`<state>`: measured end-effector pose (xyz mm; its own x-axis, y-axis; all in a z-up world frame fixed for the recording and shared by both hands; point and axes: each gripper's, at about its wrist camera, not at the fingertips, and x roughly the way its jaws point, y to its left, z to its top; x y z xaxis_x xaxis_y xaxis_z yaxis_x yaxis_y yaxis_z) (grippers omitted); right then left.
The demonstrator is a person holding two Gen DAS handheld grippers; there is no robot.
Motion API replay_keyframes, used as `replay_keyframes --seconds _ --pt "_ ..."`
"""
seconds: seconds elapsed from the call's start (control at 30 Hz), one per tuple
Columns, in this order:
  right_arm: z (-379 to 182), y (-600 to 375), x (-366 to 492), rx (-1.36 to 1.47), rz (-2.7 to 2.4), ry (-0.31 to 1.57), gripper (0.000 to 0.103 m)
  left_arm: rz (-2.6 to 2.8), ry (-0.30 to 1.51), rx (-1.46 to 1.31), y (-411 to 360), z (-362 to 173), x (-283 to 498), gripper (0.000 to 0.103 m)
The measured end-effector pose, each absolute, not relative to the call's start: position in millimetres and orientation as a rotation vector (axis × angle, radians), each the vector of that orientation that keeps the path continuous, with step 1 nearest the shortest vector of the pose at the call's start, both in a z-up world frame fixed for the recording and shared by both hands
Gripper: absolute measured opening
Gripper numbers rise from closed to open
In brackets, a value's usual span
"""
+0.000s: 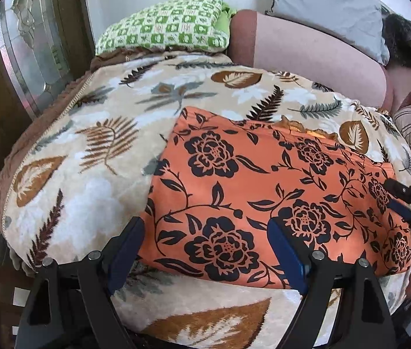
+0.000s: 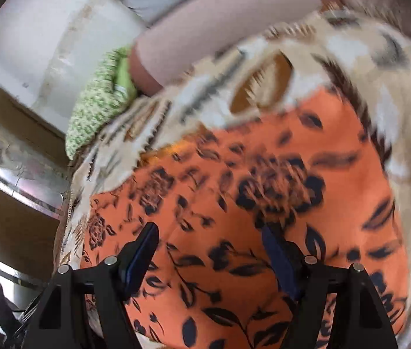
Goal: Fold small clothes
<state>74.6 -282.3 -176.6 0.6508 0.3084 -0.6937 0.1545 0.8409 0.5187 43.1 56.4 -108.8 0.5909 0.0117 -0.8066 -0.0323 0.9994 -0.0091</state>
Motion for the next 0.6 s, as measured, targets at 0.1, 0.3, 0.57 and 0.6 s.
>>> replay_keyframes --seconds 0.1,0.3,0.57,0.6 --pt "-212 -296 88 0.625 0.035 0.993 0.083 0.025 0.948 -0.023 57 -111 44 0.086" --pt "-184 -297 73 0.634 0.118 0.897 0.084 0.036 0.950 -0.037 59 -111 44 0.086" --pt "-177 -292 67 0.522 0.078 0.925 0.086 0.035 0.943 -0.031 59 -107 34 0.086" --pt "-168 -288 62 0.476 0.060 0.912 0.086 0.029 0.954 -0.044 60 -108 34 0.086"
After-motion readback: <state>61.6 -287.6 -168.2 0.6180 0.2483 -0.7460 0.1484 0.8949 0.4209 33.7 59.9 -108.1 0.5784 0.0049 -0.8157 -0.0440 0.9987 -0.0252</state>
